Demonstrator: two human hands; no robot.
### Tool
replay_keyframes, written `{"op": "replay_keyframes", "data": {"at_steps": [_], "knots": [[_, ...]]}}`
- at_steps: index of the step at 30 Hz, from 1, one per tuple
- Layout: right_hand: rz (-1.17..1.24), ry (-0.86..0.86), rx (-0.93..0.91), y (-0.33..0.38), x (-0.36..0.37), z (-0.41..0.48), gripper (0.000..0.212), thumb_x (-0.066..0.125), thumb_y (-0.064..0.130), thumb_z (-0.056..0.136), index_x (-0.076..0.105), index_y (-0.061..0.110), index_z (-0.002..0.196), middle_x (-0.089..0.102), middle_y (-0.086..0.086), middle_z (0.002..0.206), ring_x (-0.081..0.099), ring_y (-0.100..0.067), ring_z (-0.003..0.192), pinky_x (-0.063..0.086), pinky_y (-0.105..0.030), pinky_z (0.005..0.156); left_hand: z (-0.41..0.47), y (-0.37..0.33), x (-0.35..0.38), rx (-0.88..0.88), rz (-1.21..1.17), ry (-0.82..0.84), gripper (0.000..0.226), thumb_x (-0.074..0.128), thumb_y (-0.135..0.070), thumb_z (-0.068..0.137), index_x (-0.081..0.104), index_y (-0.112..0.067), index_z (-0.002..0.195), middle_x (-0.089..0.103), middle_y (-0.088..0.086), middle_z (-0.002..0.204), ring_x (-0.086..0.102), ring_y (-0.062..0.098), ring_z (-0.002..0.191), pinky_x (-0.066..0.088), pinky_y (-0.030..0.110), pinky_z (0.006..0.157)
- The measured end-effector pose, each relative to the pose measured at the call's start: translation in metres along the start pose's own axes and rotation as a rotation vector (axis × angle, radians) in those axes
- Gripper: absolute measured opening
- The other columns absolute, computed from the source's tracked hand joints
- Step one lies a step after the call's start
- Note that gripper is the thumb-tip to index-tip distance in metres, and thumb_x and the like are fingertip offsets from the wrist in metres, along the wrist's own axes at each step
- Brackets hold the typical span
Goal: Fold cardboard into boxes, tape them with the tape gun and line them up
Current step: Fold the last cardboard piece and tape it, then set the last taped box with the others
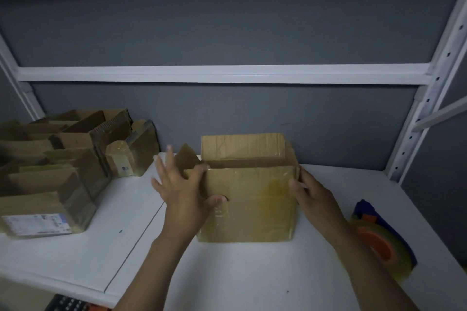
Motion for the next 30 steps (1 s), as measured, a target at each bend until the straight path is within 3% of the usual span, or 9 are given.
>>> {"op": "replay_keyframes", "data": {"at_steps": [2,4,7,10,15,17,19,23,30], "knots": [[-0.079,0.063,0.006,-0.007,0.010,0.000,0.059,0.033,0.061,0.087,0.040,0.037,0.140,0.057,0.010,0.128,0.056,-0.012,0.116,0.042,-0.024,0.085,-0.003,0.008,0.005,-0.144,-0.150,0.030,0.057,0.090,-0.037,0.059,0.061,-0.025,0.107,-0.016,0.004,0.160,-0.004,0.034,0.147,0.021,0.047,0.113],[-0.066,0.109,0.030,-0.015,0.020,-0.002,0.051,0.043,0.056,0.093,0.038,0.039,0.140,0.057,0.009,0.129,0.056,-0.013,0.116,0.046,-0.027,0.088,-0.003,-0.003,0.002,-0.089,-0.212,-0.009,0.049,0.089,-0.023,0.064,0.057,-0.021,0.101,-0.016,-0.004,0.159,0.009,0.030,0.147,0.028,0.030,0.108],[-0.029,0.101,0.023,-0.017,0.027,-0.003,0.058,0.050,0.059,0.089,0.035,0.037,0.140,0.057,0.009,0.126,0.058,-0.014,0.113,0.052,-0.035,0.091,-0.009,-0.013,-0.006,0.006,-0.177,-0.118,0.051,0.089,-0.018,0.065,0.061,-0.017,0.107,-0.013,-0.003,0.160,0.021,0.029,0.144,0.031,0.033,0.107],[-0.039,0.060,0.002,-0.012,0.028,0.001,0.059,0.052,0.052,0.090,0.033,0.030,0.142,0.055,0.007,0.126,0.057,-0.014,0.112,0.052,-0.036,0.091,-0.018,-0.012,-0.016,-0.024,-0.162,-0.206,0.077,0.091,-0.018,0.060,0.056,-0.022,0.128,-0.017,0.004,0.159,0.023,0.029,0.141,0.031,0.035,0.106],[-0.067,-0.007,0.010,-0.013,0.026,0.008,0.050,0.054,0.044,0.092,0.042,0.024,0.136,0.058,0.005,0.123,0.058,-0.016,0.110,0.049,-0.027,0.085,-0.028,0.002,-0.017,-0.160,-0.189,-0.246,0.125,0.091,-0.018,0.058,0.009,-0.031,0.151,-0.016,0.004,0.159,0.008,-0.004,0.137,0.030,0.037,0.104],[-0.034,-0.029,0.010,-0.017,0.026,0.011,0.046,0.055,0.044,0.091,0.046,0.024,0.132,0.061,0.006,0.119,0.060,-0.015,0.107,0.048,-0.024,0.081,-0.031,0.022,-0.004,-0.340,-0.365,-0.147,0.129,0.089,-0.020,0.062,-0.004,-0.034,0.150,0.014,0.001,0.159,0.027,0.003,0.136,0.038,0.038,0.106],[0.003,-0.044,0.003,-0.018,0.028,0.014,0.044,0.056,0.043,0.091,0.050,0.026,0.130,0.063,0.007,0.114,0.061,-0.013,0.102,0.048,-0.023,0.078,-0.035,0.036,0.012,-0.426,-0.476,-0.038,0.108,0.085,-0.022,0.070,0.014,-0.031,0.150,0.045,-0.009,0.137,0.050,0.020,0.125,0.047,0.033,0.093],[0.069,-0.049,0.022,-0.012,0.043,0.022,0.037,0.060,0.039,0.089,0.054,0.027,0.123,0.066,0.010,0.106,0.063,-0.008,0.091,0.050,-0.021,0.069,-0.044,0.059,0.020,-0.478,-0.473,-0.001,0.075,0.077,-0.025,0.080,0.037,-0.024,0.143,0.052,-0.011,0.123,0.054,0.022,0.116,0.044,0.023,0.077],[0.158,-0.059,0.012,0.034,0.100,0.066,0.032,0.065,0.035,0.086,0.054,0.027,0.115,0.066,0.008,0.101,0.062,-0.010,0.087,0.048,-0.025,0.064,-0.011,0.127,-0.016,-0.516,-0.448,-0.097,0.071,0.076,-0.026,0.081,0.039,-0.022,0.141,0.055,-0.003,0.132,0.053,0.024,0.119,0.048,0.040,0.093]]}}
Point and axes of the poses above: each hand's wrist, its own z-axis towards the middle knuckle, its own x-axis out of the palm, y = z × x, the point moved 10 cm from there along z, towards the middle knuckle
